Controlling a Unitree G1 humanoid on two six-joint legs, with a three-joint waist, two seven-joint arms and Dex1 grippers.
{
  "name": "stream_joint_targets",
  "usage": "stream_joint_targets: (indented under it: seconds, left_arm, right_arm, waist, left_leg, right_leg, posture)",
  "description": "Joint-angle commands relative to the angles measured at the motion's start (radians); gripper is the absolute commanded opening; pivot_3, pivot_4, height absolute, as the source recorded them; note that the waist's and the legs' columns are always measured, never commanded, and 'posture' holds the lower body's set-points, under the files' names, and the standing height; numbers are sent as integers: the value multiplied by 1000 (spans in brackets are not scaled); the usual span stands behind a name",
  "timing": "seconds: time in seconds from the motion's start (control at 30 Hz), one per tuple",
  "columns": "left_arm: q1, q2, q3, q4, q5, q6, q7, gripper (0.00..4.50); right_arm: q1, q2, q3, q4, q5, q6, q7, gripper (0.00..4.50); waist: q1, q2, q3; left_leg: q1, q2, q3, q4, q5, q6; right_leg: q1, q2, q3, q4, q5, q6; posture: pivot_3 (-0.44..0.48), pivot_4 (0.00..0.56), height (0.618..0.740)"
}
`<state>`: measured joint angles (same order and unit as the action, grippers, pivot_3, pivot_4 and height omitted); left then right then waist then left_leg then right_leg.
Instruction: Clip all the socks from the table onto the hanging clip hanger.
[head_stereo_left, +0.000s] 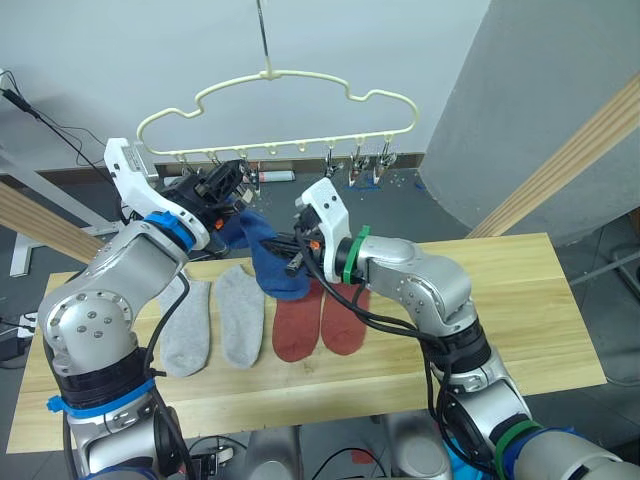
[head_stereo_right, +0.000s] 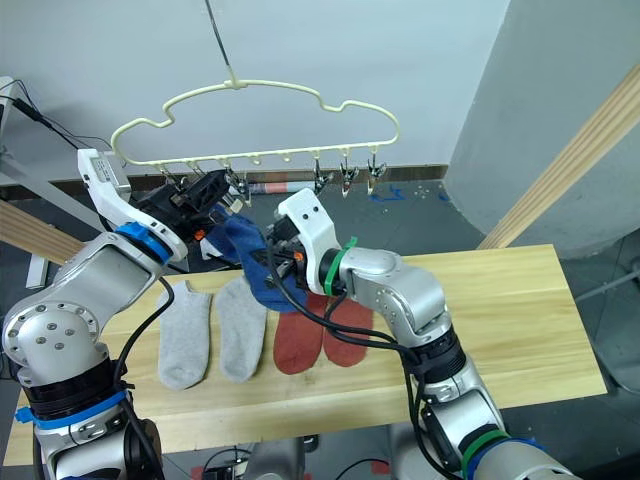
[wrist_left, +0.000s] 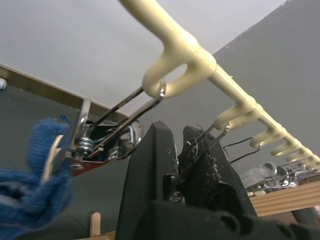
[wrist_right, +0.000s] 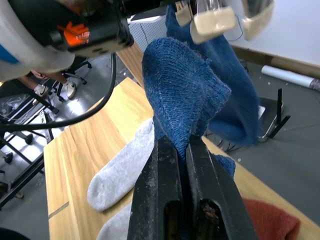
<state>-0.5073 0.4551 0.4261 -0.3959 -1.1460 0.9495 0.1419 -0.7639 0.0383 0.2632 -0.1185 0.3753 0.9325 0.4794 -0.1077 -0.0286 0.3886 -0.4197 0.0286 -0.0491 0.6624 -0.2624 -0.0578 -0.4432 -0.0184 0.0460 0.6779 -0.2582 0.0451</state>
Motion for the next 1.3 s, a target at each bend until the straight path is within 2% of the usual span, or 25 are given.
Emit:
stream_joint_targets:
  seconds: [0.03,0.47,0.77,0.8,0.83,0.97,1.1,1.3]
  left_arm:
    - [24,11,4,-9,-1,-7,12,267]
    - [40,11,-3,-21,-9,-17,22,267]
    - [50,14,-4,-23,-22,-22,11,267]
    - [52,15,-4,-23,-24,-22,10,982]
    - [53,18,-6,-24,-23,-21,7,1170]
    - [62,29,-18,-40,1,-28,2,2456]
    - [77,40,-19,-54,-11,-29,-15,2456]
    - [125,90,-41,-127,11,-33,-73,2500]
  right_arm:
    - [-29,23,9,19,1,-49,13,27]
    - [-129,43,-17,179,-13,-153,23,27]
    - [-140,41,-21,187,-9,-159,25,27]
    - [-138,39,-21,185,-9,-157,24,0]
    - [-137,39,-22,184,-8,-156,24,0]
    - [-133,38,-20,175,-5,-147,22,0]
    - [-125,35,-16,165,0,-136,27,0]
    - [-113,26,-10,151,-2,-115,24,1674]
  waist:
    - [1,0,0]
    - [3,0,0]
    - [4,0,0]
    - [4,0,0]
    - [4,0,0]
    - [9,0,0]
    - [20,0,0]
    - [21,0,0]
  left_leg:
    - [0,0,0,0,0,0]
    - [0,0,0,0,0,0]
    - [0,0,0,0,0,0]
    - [0,0,0,0,0,0]
    - [0,0,0,0,0,0]
    - [-3,0,0,0,0,0]
    - [-11,1,-1,1,2,-4]
    - [-14,1,0,0,3,-5]
  right_leg:
    - [0,0,0,0,0,0]
    - [0,0,0,0,0,0]
    - [0,-1,0,0,0,0]
    - [0,-1,0,0,0,0]
    - [0,-1,0,0,0,0]
    - [-3,-1,-1,0,0,0]
    - [-10,-2,-1,1,0,-1]
    - [-13,-4,-1,0,1,-1]
  posture:
    - [-107,392,740]
    - [-93,390,740]
    - [-95,391,740]
    - [-96,392,740]
    - [-96,392,740]
    - [-99,393,740]
    - [-98,394,740]
    - [-96,393,740]
